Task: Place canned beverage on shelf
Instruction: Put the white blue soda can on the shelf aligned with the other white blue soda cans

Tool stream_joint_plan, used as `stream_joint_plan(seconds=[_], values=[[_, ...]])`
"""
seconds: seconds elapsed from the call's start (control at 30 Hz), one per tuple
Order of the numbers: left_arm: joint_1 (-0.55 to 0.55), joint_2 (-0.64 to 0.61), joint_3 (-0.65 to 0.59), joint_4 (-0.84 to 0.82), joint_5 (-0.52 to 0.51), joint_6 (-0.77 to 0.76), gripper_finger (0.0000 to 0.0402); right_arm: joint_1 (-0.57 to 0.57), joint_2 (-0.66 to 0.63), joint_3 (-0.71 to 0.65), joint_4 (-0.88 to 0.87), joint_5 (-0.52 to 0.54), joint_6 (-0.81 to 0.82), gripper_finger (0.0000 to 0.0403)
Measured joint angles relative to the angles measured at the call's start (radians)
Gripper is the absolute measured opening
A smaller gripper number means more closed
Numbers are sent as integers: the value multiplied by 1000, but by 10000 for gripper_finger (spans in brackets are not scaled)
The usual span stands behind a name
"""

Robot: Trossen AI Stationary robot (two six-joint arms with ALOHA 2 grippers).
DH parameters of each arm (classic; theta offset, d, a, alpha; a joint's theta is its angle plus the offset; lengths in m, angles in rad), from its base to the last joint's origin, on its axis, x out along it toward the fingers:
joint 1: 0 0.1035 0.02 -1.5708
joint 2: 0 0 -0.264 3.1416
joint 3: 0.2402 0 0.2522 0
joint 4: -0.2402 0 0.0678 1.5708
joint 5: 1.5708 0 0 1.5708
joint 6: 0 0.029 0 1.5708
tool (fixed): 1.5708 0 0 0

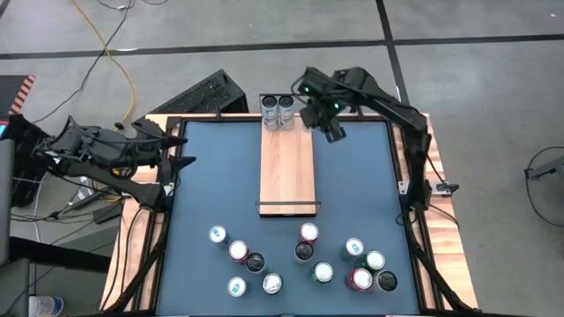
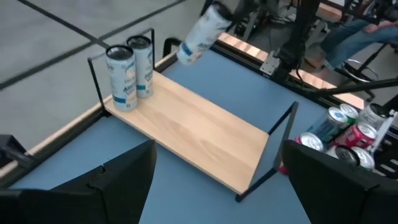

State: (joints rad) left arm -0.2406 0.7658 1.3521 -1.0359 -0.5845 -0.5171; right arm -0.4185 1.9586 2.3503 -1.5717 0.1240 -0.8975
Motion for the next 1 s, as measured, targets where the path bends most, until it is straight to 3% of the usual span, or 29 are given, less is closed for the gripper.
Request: stream_joint_plan(seconds=[0.13, 0.3, 0.5, 0.8, 1.0], values=[[0, -1, 0, 8, -31, 16, 332, -50, 57, 1, 1, -23, -89, 224], [4, -1, 0, 40, -33, 45, 332, -136, 89, 1, 72, -141, -132, 224], [45, -1, 0, 130, -41, 87, 332, -233, 94, -1, 87, -152, -182, 224], [124, -1, 0, 150, -94, 117, 332, -239, 95, 1, 101, -215, -222, 224], [178, -1, 0, 170, -27, 116, 332, -238, 151, -1, 107, -216, -220, 224]])
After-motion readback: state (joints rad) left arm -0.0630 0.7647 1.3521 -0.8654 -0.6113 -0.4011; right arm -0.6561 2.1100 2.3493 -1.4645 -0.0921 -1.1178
